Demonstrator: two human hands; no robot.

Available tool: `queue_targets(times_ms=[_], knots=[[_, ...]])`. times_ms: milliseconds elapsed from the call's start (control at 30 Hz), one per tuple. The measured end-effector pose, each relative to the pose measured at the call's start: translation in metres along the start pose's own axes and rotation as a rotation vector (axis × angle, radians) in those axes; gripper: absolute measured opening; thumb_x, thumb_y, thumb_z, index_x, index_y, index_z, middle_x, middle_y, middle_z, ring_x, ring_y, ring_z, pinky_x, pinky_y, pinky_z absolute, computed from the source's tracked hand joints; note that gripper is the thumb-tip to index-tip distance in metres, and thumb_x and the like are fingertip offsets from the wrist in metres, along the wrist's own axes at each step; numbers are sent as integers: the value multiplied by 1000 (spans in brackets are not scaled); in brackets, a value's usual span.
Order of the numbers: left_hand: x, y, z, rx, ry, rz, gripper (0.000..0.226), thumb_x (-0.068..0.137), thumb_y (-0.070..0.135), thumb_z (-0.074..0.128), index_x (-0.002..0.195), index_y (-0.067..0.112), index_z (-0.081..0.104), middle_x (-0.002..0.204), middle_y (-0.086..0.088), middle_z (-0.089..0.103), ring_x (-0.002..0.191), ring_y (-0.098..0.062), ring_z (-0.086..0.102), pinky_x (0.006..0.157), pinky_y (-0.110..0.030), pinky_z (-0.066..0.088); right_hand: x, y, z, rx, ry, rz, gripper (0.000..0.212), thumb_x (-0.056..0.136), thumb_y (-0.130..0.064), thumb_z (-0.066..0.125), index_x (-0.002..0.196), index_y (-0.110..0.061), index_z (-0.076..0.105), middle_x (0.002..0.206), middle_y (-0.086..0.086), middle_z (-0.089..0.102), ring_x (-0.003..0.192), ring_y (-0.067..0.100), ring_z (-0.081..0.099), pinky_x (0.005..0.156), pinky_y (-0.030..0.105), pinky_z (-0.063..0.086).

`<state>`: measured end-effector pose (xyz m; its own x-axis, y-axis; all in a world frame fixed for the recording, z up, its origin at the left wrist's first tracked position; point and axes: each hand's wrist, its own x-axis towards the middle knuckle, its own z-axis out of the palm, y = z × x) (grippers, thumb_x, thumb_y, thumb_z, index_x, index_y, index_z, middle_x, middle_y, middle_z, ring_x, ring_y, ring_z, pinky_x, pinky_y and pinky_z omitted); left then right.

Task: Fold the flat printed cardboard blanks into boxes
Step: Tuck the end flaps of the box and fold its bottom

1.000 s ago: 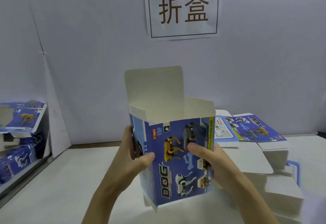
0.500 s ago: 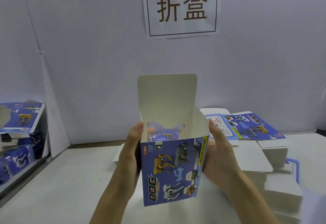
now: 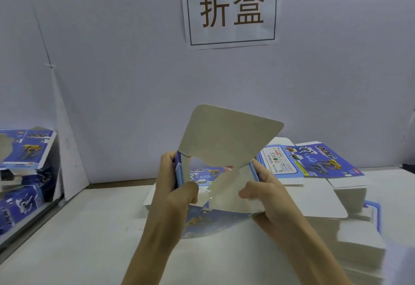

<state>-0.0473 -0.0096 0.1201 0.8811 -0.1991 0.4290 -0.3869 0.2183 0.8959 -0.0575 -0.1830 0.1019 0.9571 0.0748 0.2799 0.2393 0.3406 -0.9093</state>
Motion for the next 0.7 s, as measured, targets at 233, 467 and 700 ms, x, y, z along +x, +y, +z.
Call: queue_targets(times_ms=[233,467,700], knots=[[0,3,1,69,-43,-25,44,54,10,43,90,30,58,79,2,66,72,-14,66,55,-18,49,-1,-3,1,-6,68,-56,50,52,3,45,86,-21,73,83,6,71,69,15,69,50,22,51],[0,-6,11,-20,122,70,34,72,16,68,102,28,58,100,-2,69,90,-24,68,65,-31,52,-5,-16,-3,-148,101,-36,25,64,-18,80,88,-20,75,93,7,76,77,19,73,55,23,54],[-2,-8,11,411,244,487,76,72,70,61,137,41,33,134,26,44,128,-3,45,95,-16,44,-6,-15,0,-367,515,-159,30,95,-33,57,85,-6,68,86,23,68,72,26,61,69,39,52]])
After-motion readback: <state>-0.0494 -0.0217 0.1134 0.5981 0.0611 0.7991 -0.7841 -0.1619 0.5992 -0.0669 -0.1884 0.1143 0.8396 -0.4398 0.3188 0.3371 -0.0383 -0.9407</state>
